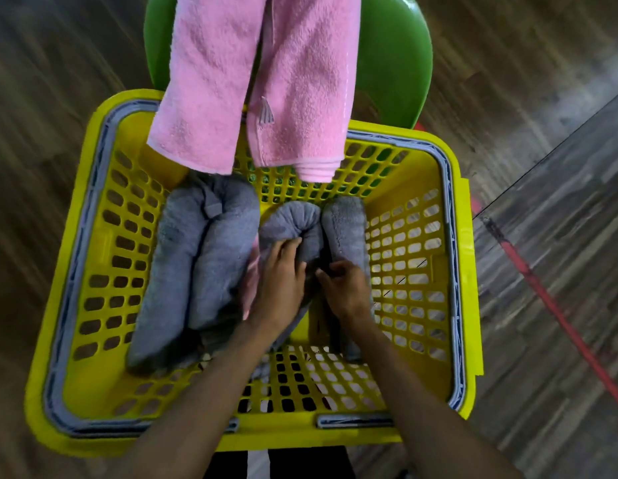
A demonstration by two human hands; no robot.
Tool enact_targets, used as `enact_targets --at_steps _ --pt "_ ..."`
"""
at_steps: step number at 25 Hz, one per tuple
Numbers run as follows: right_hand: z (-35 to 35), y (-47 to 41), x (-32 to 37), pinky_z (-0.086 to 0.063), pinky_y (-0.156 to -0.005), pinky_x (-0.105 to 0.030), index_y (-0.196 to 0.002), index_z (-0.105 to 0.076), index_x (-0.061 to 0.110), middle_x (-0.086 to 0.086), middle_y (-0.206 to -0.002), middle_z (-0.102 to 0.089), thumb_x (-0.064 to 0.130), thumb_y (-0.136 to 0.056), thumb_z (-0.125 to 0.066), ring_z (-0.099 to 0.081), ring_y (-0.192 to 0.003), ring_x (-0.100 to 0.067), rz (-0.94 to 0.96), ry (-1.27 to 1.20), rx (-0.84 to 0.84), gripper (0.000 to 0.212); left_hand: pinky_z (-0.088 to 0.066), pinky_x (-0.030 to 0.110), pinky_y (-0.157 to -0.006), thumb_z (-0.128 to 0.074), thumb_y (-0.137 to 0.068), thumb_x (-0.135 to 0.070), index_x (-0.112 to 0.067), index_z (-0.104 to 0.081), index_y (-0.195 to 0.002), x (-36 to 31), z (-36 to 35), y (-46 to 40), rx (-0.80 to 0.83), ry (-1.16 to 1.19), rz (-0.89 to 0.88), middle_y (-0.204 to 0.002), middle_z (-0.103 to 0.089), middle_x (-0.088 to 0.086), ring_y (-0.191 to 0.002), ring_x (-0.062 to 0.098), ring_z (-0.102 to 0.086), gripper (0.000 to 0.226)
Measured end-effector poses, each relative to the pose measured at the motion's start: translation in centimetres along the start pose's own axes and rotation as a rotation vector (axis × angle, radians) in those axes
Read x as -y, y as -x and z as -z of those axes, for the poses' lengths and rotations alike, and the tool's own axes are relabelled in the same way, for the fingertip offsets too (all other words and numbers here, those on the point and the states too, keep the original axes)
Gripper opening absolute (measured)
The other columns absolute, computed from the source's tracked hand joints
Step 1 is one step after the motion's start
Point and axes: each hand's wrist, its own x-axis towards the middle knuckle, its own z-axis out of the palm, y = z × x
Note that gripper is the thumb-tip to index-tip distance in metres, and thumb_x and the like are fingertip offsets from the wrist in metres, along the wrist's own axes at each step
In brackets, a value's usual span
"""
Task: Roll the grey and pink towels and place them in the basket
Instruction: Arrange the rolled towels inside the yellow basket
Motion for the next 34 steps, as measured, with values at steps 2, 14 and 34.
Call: enact_targets --at_steps 2,14,34 --pt "0.2 0.1 -0.1 -0.047 -0.084 -0.031 -0.122 -0.058 0.014 -0.013 -0.115 -0.066 0.028 -0.089 -0.068 -0.060 -0.108 -0.031 0.035 0.110 -0.099 0.037 -0.030 0.034 -0.105 -0.051 -0.097 -0.022 -0.012 -0.044 -0.141 0.9 -2.5 -1.0 0.056 -0.058 0.130 -0.145 -0.044 0.009 -0.131 0.028 -0.043 0.046" --pt "2.0 0.1 -1.8 -0.048 -0.077 -0.035 -0.100 -0.065 0.007 -0.014 -0.097 -0.065 -0.006 -0.093 -0.044 -0.064 -0.095 -0.035 -0.156 -0.197 0.100 0.026 -0.048 0.036 -0.078 -0.077 -0.072 -0.043 -0.006 -0.067 -0.102 0.0 -6.7 -3.0 -0.015 0.213 0.345 -0.101 -0.068 0.016 -0.094 0.031 -0.064 0.049" --pt "3.2 2.2 1.2 -0.055 -0.062 -0.040 -0.097 -0.057 0.014 -0.005 -0.084 -0.068 0.029 -0.085 -0.075 -0.067 -0.075 -0.023 0.019 -0.311 0.170 0.026 -0.053 0.041 -0.068 -0.061 -0.080 -0.042 -0.016 -0.069 -0.097 -0.2 6.6 -0.7 -0.185 0.065 0.160 -0.087 -0.073 0.012 -0.080 0.033 -0.068 0.032"
